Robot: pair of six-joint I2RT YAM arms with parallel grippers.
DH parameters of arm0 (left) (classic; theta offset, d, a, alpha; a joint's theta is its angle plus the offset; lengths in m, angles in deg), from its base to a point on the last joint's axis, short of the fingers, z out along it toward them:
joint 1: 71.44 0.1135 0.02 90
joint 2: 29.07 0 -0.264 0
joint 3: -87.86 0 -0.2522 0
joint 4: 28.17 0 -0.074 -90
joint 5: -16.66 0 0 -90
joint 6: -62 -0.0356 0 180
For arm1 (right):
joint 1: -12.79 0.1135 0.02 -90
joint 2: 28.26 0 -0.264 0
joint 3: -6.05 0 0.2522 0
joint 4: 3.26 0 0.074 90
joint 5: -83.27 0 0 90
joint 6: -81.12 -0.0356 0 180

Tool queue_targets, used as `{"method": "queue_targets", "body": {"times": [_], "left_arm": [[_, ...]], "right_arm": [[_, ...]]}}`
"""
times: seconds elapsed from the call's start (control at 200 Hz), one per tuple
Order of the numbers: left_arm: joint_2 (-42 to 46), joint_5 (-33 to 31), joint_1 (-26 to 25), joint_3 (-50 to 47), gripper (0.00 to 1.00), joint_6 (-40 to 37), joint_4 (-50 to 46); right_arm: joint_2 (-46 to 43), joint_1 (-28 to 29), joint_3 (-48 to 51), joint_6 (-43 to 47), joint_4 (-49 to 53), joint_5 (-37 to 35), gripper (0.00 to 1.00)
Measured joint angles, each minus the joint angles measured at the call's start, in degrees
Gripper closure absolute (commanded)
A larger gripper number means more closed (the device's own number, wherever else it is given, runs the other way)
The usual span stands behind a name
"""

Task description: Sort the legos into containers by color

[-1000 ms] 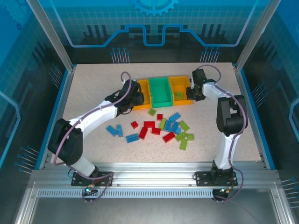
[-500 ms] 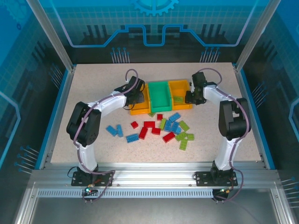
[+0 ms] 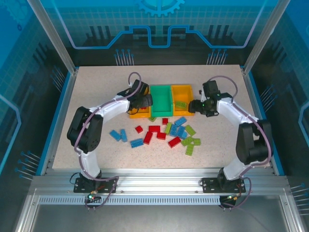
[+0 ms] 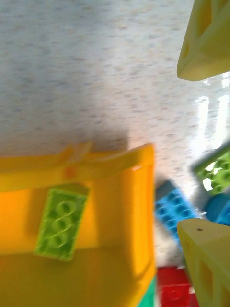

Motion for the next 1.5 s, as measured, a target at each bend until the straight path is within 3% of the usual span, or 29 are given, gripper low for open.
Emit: {"method": "queue_targets", "body": {"times": [0.115, 0.215, 0.37, 0.51, 1.0, 1.151, 1.311, 1.496], "left_arm": [[4.8, 0.2, -1.2, -3.5, 0.10, 0.2, 1.0], [8.3, 0.4, -2.7, -6.3, 0.03, 0.4, 1.9], [13.0, 1.2, -3.9, -11.4, 0.02, 1.4, 3.4], [17.0, 1.2, -3.9, -15.7, 0.01, 1.5, 4.2], [27.7, 0.1, -3.9, -27.0, 0.01, 4.2, 4.2], [28.9, -0.4, -3.9, -28.5, 0.01, 4.5, 4.0], [29.5, -1.0, -3.9, -29.2, 0.01, 4.5, 3.8], [29.5, -1.4, -3.9, -29.7, 0.01, 4.5, 3.8]], "right_arm": [[-6.7, 1.3, 8.0, -1.0, 1.9, -0.2, 0.40], [-11.1, 3.6, 13.4, -1.7, 3.4, -0.3, 0.39], [-13.7, 8.9, 17.3, -1.6, 5.5, -0.7, 0.39], [-13.8, 9.5, 19.7, -2.3, 5.7, -1.6, 0.42], [-8.5, 11.3, 20.5, -3.4, 5.6, -4.2, 0.53], [-7.3, 11.6, 20.4, -3.9, 5.0, -4.4, 0.66], [-8.0, 12.2, 20.4, -4.3, 5.3, -5.7, 0.72], [-13.2, 12.2, 16.9, -4.0, 8.0, -6.8, 0.72]]}}
